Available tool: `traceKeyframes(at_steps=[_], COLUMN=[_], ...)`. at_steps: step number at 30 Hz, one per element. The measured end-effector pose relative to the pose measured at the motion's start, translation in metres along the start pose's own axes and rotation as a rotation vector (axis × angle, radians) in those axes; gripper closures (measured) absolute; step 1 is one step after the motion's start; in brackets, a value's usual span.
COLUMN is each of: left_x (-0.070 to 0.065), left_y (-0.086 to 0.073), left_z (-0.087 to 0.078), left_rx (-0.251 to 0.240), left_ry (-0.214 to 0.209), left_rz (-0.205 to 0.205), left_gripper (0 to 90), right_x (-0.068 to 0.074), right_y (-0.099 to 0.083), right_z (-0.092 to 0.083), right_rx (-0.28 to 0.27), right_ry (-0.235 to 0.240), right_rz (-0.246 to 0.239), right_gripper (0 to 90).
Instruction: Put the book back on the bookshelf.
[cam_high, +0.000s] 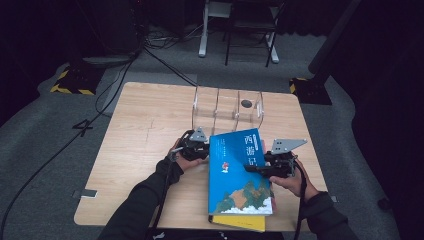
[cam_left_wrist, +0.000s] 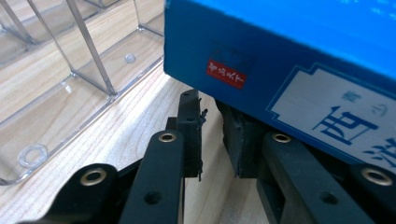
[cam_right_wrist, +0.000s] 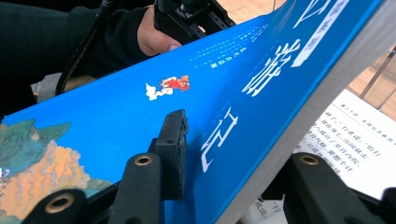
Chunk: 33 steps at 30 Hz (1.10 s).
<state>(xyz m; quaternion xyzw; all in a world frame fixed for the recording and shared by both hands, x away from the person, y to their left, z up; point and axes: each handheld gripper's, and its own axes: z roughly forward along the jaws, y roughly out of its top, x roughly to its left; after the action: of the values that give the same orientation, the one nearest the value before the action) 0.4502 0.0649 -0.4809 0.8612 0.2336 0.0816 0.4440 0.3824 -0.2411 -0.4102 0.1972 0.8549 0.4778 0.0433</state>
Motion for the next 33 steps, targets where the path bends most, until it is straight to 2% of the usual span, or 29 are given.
traceKeyframes(at_steps=[2,3,4,5,6,9,12,20,21,23,29,31,33], left_x=[0.002,0.004,0.009,0.010,0.010,0.011,0.011,0.012,0.011,0.010,0.008,0.001,-0.002], left_y=[0.001,0.002,0.005,0.007,0.007,0.017,0.023,0.046,0.052,0.057,0.073,0.082,0.084], left_z=[-0.002,-0.004,-0.011,-0.014,-0.014,-0.018,-0.024,-0.037,-0.041,-0.045,-0.061,-0.068,-0.070], left_rx=[-0.006,-0.024,-0.096,-0.122,-0.122,-0.107,-0.131,-0.139,-0.144,-0.143,-0.171,-0.204,-0.220], left_ry=[-0.004,-0.010,-0.045,-0.050,-0.050,-0.034,-0.017,0.009,0.028,0.040,0.058,0.077,0.068], left_rz=[-0.016,-0.038,-0.082,-0.086,-0.086,-0.044,-0.033,-0.001,0.003,0.013,0.032,0.061,0.066], left_gripper=[81.0,81.7,85.8,88.7,89.5,89.7,89.7,89.9,89.9,89.9,90.0,89.9,89.9], right_x=[0.001,0.001,0.003,0.003,0.003,0.006,0.007,0.009,0.009,0.010,0.017,0.020,0.023], right_y=[0.001,0.001,0.002,0.003,0.003,0.010,0.012,0.018,0.020,0.021,0.033,0.036,0.036], right_z=[0.000,0.000,-0.002,-0.004,-0.004,-0.007,-0.008,-0.015,-0.017,-0.018,-0.024,-0.027,-0.029], right_rx=[-0.002,-0.002,-0.026,-0.043,-0.043,-0.071,-0.078,-0.118,-0.126,-0.130,-0.162,-0.170,-0.176], right_ry=[-0.004,-0.006,-0.014,-0.017,-0.017,-0.031,-0.049,-0.093,-0.109,-0.116,-0.180,-0.196,-0.207], right_rz=[-0.008,-0.013,-0.025,-0.030,-0.030,-0.054,-0.070,-0.104,-0.112,-0.116,-0.163,-0.178,-0.186], right_gripper=[62.0,62.2,63.0,63.7,63.7,64.6,64.9,66.8,68.0,68.5,72.2,72.8,73.3])
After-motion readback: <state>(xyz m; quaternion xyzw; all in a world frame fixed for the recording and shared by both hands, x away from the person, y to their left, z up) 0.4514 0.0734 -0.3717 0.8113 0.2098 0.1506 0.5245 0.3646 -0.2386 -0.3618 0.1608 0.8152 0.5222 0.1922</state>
